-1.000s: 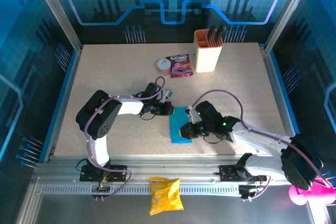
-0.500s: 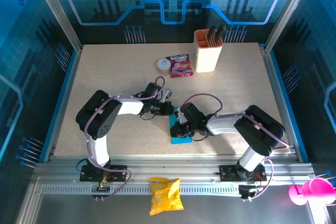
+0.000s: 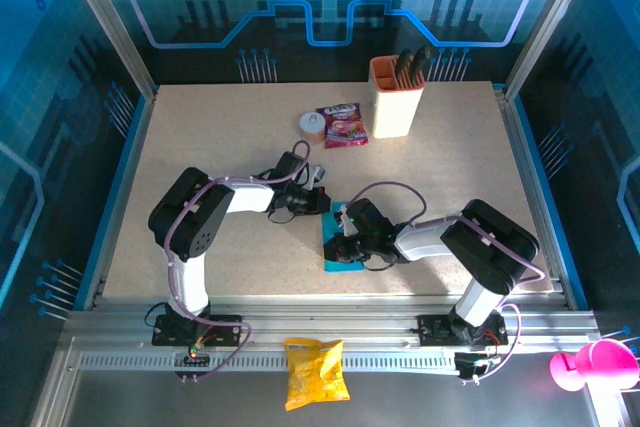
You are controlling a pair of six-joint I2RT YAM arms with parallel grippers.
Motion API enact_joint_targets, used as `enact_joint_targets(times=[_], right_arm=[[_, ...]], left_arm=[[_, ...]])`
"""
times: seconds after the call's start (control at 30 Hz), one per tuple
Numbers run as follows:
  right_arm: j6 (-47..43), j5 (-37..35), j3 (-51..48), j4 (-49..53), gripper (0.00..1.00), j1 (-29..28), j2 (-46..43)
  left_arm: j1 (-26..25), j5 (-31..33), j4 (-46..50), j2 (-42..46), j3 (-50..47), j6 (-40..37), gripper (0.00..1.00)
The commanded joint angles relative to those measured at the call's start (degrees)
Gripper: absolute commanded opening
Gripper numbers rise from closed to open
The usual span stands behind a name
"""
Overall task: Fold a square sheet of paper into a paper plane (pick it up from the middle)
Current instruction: First fold in half a square sheet of paper at the center of the table.
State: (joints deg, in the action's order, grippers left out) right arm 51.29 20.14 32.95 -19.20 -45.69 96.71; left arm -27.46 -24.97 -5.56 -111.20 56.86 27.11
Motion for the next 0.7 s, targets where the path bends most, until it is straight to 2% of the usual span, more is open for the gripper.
enact_joint_targets(times=[0.0, 0.4, 0.53, 0.67], right_arm=[[0.4, -4.75, -4.42, 9.85, 0.0, -0.63, 5.59], [1.54, -4.04, -6.13, 6.2, 0.0, -0.54, 8.68], [1.75, -4.1, -6.14, 5.64, 0.0, -0.53, 8.94], [1.79, -3.63, -5.71, 5.0, 0.0, -0.54, 9.59]], left_arm=[[3.45, 6.74, 1.81, -2.68, 2.84, 0.13, 0.0], [9.46, 7.37, 5.98, -6.24, 11.07, -0.01, 0.0], [9.57, 5.27, 5.83, -2.88, 10.05, 0.32, 0.0], [6.54, 2.82, 2.39, 4.45, 2.78, 2.23, 0.0]])
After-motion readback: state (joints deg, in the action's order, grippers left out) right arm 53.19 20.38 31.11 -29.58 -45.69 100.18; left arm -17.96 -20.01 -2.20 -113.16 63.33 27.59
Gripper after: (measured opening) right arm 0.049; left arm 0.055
